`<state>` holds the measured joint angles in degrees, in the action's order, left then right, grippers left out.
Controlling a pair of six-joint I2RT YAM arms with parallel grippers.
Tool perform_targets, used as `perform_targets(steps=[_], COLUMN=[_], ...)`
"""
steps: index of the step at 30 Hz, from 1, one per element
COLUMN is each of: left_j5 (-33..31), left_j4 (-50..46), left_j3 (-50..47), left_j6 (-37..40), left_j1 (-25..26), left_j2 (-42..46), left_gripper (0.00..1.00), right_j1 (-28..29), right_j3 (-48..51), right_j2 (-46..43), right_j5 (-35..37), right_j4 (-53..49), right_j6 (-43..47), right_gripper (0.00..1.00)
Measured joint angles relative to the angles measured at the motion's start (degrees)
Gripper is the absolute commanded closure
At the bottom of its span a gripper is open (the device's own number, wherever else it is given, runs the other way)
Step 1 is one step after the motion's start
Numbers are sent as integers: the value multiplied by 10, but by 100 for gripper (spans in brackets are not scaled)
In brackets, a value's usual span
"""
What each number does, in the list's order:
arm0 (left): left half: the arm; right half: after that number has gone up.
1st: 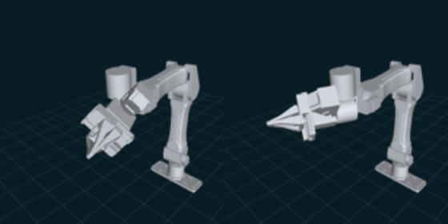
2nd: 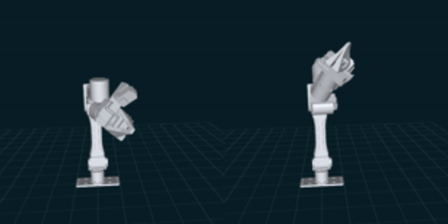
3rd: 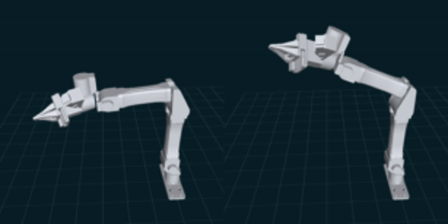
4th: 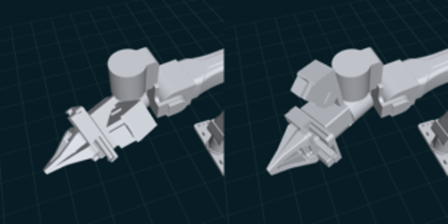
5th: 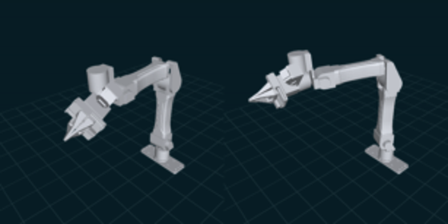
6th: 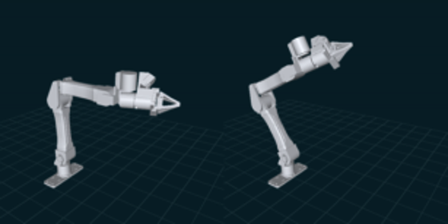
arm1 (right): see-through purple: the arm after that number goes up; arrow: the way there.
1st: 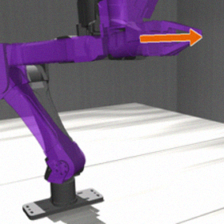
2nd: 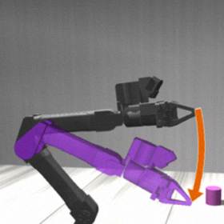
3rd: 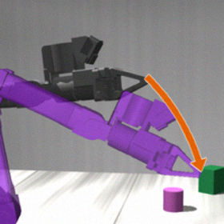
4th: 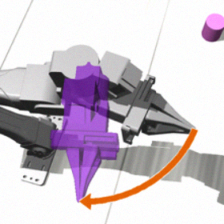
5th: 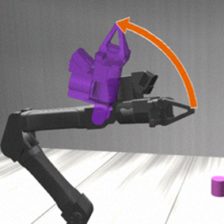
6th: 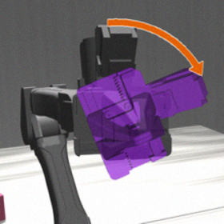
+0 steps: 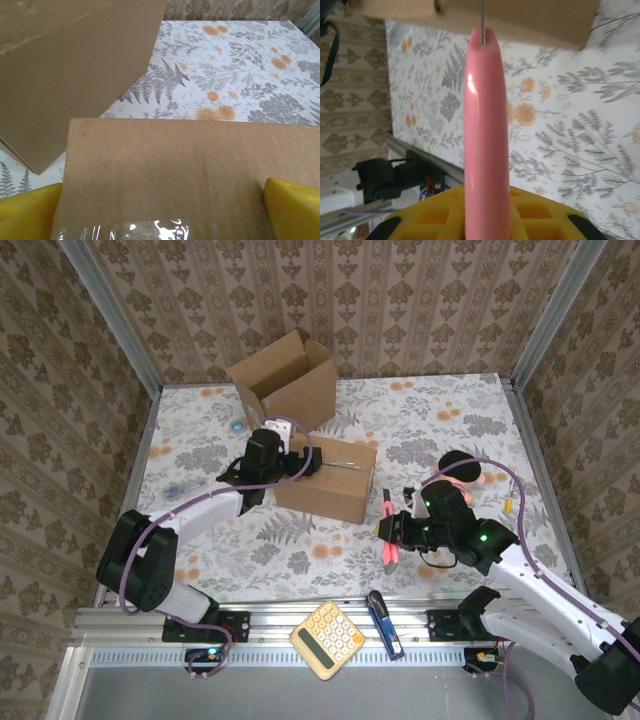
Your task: Unpack the express box
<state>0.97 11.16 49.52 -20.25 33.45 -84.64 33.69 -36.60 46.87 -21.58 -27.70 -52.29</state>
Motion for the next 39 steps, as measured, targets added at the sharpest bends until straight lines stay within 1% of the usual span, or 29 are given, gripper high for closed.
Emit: perform_targets(steps=[6,9,11,13,17,21,24,28,32,37,39], left_j5=[57,82,96,105,105,86,71,63,58,37,34], left_j4=[-66,-95,-108,-129,-176,-252,-279,-295,-317,-353,-350], left_j3=[-1,-11,-19,-23,-16,50,120,195,250,278,286], left_j6=[-31,-54,-67,-77,-80,-50,-18,22,60,96,98], left_j1=[10,18,20,21,21,17,7,-9,-18,-18,-20], left_j2=[34,58,73,88,107,104,92,49,-29,-120,-132], left_gripper=[1,0,0,0,0,0,0,0,0,0,0], right_j1=[5,29,61,106,191,274,312,328,329,324,315], right_j3=[-2,-8,-10,-11,-11,-17,-34,-54,-80,-114,-121], right_j2=[-1,14,23,34,48,70,106,152,188,232,246], right_j5=[95,151,191,238,325,399,439,473,500,517,518], right_j4=[-49,-64,-69,-73,-86,-107,-117,-120,-135,-140,-139], right_j6=[0,-3,-13,-33,-85,-151,-193,-235,-262,-277,-281], right_gripper=[100,100,100,100,100,100,100,100,100,100,100])
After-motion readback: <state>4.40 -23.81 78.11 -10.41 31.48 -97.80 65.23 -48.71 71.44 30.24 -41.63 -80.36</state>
